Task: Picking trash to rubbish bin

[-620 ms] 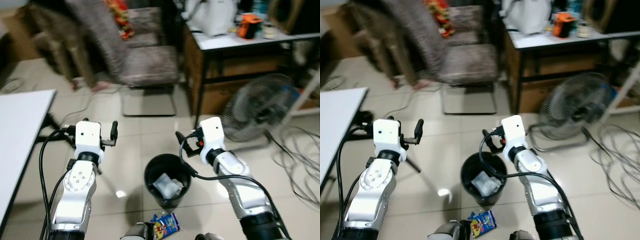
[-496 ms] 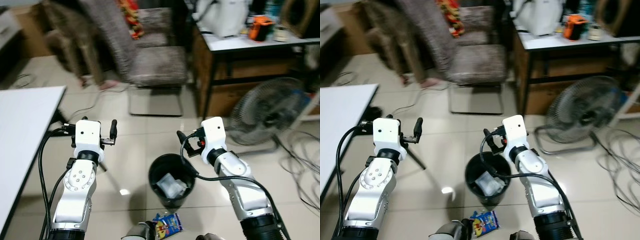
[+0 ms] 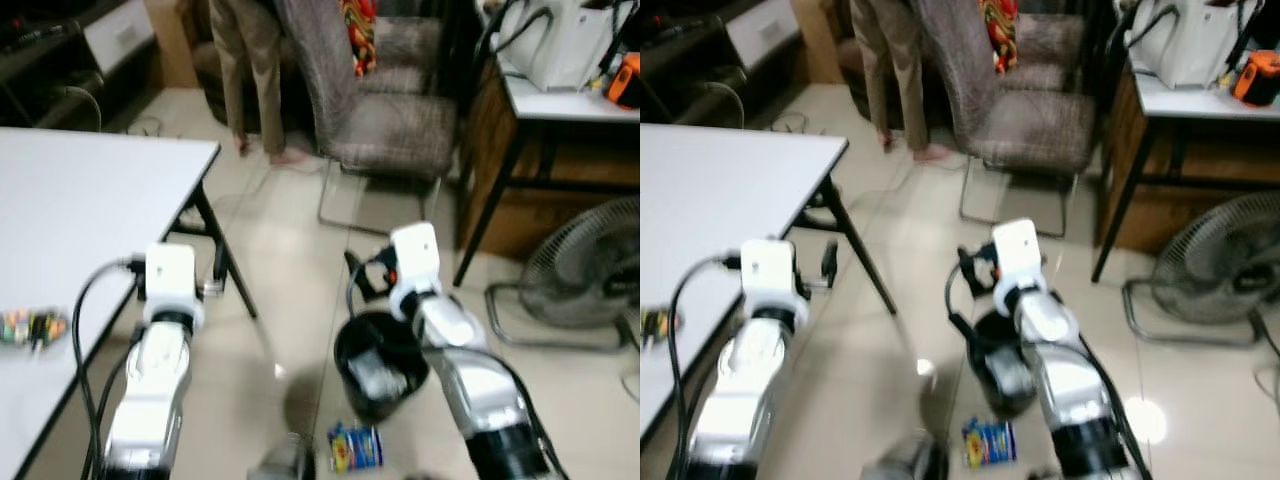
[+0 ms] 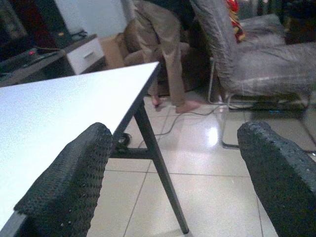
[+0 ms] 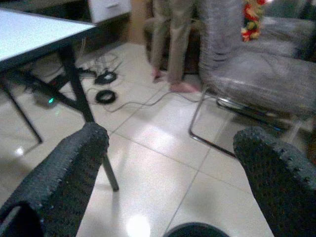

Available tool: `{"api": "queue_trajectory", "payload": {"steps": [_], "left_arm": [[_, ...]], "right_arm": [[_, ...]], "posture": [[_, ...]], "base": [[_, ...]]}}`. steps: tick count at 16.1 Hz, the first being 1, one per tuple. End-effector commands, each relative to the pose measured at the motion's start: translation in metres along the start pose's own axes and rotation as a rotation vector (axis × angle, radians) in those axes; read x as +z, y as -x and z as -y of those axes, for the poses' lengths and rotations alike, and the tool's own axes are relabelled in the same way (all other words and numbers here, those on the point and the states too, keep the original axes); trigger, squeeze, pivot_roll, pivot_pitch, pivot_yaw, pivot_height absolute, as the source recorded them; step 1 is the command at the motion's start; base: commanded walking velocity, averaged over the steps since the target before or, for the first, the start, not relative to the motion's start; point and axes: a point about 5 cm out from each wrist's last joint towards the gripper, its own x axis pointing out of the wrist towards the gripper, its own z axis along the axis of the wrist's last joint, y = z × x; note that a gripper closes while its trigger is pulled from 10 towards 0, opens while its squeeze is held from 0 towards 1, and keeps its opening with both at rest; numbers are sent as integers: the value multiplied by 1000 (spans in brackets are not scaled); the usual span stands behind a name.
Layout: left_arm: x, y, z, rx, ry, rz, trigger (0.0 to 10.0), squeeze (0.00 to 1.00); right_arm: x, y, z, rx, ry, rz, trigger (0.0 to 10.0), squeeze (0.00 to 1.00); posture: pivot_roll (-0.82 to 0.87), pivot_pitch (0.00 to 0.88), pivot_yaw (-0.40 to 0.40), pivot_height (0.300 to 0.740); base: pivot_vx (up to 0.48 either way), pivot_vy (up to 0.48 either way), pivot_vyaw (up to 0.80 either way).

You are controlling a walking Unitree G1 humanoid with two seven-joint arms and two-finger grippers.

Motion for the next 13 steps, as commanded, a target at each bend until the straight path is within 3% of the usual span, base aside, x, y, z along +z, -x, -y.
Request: {"api": "queue_trajectory", "payload": {"steps": [1,13], "left_arm": [[3,1,-3,19,-5,3,10000,0],[2,2,-9,36,-18,-29,10000,0]], "right_arm": [[0,-2,-2,2,6,-7,10000,0],[2,-5,-3,-10,-9,-10,10000,0]], "posture": [[-82,120,94,740],[-82,132,96,740]], "base": [[0,0,800],[0,0,800]]}}
